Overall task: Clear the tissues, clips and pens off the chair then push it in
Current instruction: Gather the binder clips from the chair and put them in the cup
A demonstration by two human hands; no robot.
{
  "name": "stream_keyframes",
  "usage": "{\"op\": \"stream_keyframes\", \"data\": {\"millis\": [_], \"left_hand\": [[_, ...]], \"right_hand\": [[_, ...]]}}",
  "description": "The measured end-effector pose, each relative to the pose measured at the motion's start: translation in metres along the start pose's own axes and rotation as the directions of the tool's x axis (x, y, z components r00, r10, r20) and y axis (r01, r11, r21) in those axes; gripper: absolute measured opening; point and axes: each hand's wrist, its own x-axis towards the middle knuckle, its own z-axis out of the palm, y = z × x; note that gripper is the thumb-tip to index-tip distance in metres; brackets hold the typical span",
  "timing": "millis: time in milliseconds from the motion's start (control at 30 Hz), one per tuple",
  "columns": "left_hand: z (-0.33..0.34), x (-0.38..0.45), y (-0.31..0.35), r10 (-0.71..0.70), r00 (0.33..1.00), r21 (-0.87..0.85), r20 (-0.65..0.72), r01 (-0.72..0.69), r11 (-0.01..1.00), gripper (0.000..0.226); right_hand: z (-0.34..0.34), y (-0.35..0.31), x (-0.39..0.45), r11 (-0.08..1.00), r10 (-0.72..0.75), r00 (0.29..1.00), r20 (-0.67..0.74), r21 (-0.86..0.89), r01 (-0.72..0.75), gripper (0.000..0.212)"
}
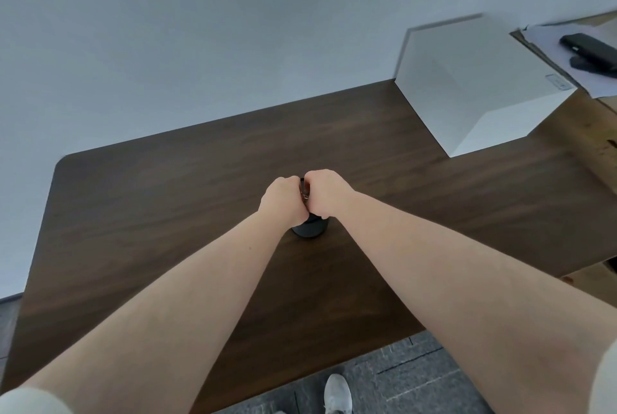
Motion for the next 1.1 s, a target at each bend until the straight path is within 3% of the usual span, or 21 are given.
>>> {"op": "stream_keyframes", "data": {"millis": [133, 267, 500, 800, 1100], "left_hand": [[0.002, 0.003, 0.001, 0.026, 1.0, 0.032, 0.003, -0.026, 0.999, 0.015], [0.002, 0.004, -0.001, -0.011, 0.997, -0.059, -0.07, 0.006, 0.998, 0.008], [0.002, 0.006, -0.001, -0.002, 0.997, -0.146, -0.079, -0.009, 0.989, 0.014], [-0.004, 0.0, 0.007, 0.041, 0.995, -0.222, -0.088, -0.059, 0.973, 0.05], [-0.021, -0.008, 0.006, 0.065, 0.997, -0.091, -0.049, -0.069, 0.993, 0.053]], "right_hand": [[-0.004, -0.001, 0.002, 1.0, 0.017, 1.0, 0.017, -0.002, -0.017, 0.01], [-0.002, 0.003, 0.003, 0.993, 0.062, 0.997, -0.04, 0.099, -0.058, 0.022], [-0.002, 0.012, 0.003, 0.988, 0.028, 0.998, -0.063, 0.151, -0.019, 0.031], [-0.006, 0.02, -0.002, 0.991, 0.002, 0.994, -0.106, 0.134, 0.013, 0.04], [-0.017, 0.029, -0.022, 0.986, -0.01, 0.971, -0.241, 0.157, 0.049, 0.046]]}}
